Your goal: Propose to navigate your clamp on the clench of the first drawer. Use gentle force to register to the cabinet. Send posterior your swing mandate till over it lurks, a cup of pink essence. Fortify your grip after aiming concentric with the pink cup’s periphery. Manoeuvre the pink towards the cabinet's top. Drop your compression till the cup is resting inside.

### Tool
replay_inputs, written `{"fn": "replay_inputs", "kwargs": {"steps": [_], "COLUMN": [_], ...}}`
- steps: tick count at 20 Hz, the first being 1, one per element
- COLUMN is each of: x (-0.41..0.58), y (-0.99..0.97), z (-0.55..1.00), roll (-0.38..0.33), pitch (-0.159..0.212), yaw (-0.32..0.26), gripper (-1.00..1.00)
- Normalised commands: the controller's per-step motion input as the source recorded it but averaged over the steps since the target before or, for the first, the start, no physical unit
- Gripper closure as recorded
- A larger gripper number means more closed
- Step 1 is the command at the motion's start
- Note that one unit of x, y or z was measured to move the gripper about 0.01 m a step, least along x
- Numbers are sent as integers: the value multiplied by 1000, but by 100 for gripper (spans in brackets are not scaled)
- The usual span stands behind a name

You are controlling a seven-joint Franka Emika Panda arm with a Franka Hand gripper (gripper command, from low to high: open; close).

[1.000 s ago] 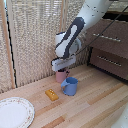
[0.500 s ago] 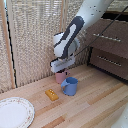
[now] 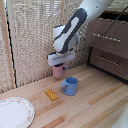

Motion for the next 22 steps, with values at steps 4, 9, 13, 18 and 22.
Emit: {"fn": "replay_inputs", "kwargs": {"steps": [4,9,13,18,22], "x": [-266,-353,-354,-219,-49], "y": [0,0,0,6,104], "z": [821,778,772,895,933], "roll": [106,110,109,64,0], "pitch": [-30,0,0,-34,-81], "yaw": [-265,-230,-223,-262,-303], "gripper": [100,100,100,100,100]}}
